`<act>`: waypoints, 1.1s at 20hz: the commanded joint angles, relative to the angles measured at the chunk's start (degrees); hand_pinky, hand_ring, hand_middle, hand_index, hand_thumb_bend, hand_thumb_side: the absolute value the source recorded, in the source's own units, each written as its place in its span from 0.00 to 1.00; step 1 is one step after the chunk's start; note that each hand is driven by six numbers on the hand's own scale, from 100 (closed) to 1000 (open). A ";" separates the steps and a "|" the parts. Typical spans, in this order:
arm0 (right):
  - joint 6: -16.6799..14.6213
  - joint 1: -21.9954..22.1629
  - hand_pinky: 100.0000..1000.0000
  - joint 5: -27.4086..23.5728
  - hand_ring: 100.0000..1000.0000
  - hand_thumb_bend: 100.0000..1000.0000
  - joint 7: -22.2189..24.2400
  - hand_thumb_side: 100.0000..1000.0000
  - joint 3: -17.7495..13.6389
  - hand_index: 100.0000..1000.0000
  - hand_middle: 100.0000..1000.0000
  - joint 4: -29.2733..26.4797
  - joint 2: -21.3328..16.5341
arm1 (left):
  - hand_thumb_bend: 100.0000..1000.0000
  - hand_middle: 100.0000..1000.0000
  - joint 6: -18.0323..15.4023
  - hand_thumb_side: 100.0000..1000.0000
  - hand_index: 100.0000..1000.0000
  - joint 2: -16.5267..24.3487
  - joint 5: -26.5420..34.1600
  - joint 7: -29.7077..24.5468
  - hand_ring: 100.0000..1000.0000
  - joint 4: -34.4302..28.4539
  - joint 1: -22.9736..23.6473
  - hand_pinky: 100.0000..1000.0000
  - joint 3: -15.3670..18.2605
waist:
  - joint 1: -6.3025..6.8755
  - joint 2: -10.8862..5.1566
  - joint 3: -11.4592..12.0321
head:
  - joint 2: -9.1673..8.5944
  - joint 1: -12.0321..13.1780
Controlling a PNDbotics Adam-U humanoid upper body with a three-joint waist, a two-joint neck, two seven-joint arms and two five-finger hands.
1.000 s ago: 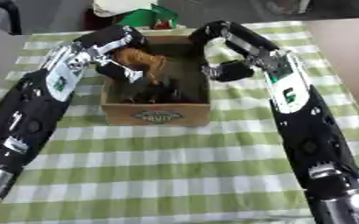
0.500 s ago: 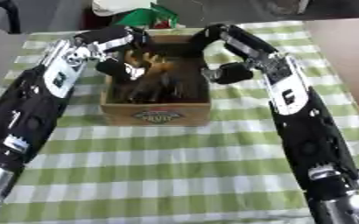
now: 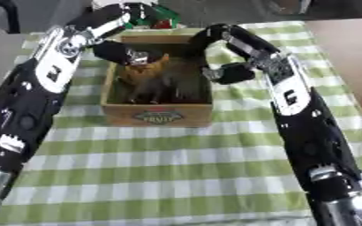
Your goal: Pick up objects on the table and place them in the box.
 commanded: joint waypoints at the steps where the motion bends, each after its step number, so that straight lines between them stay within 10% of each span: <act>1: 0.46 -1.52 0.83 0.13 0.70 0.00 -0.64 0.15 -0.80 0.81 0.67 -1.37 -0.94 | 0.32 0.75 1.05 0.54 0.79 1.76 1.33 2.38 0.75 -2.57 -0.47 0.73 1.13 | -0.32 -0.93 0.74 | 0.02 -0.75; 2: 0.62 -1.60 0.83 0.04 0.70 0.00 -0.93 0.15 -1.02 0.81 0.67 -1.49 -1.28 | 0.08 0.73 1.83 0.67 0.78 1.92 2.11 3.23 0.72 -3.82 0.13 0.72 2.36 | -0.38 -0.95 0.96 | 0.00 -0.99; 3: 0.78 -1.66 0.83 -0.08 0.70 0.00 -1.29 0.15 -1.29 0.81 0.67 -1.67 -1.66 | 0.28 0.72 2.71 0.49 0.77 2.19 2.98 4.14 0.72 -5.24 0.97 0.72 3.77 | -0.44 -0.96 1.23 | -0.05 -1.19; 13: 2.42 -2.69 0.82 -1.36 0.70 0.00 -4.84 0.14 -3.65 0.81 0.67 -2.90 -7.43 | 0.21 0.67 12.24 0.41 0.74 7.06 12.51 13.70 0.67 -15.53 12.21 0.68 12.87 | -0.75 -1.06 3.17 | -0.75 -2.90; 22: 4.02 -1.73 0.82 -2.46 0.70 0.00 -6.55 0.13 -5.90 0.80 0.66 -5.11 -10.41 | 0.20 0.66 17.85 0.38 0.76 9.26 21.52 20.84 0.66 -18.23 17.20 0.67 13.33 | -0.73 -0.77 3.84 | -0.97 -3.12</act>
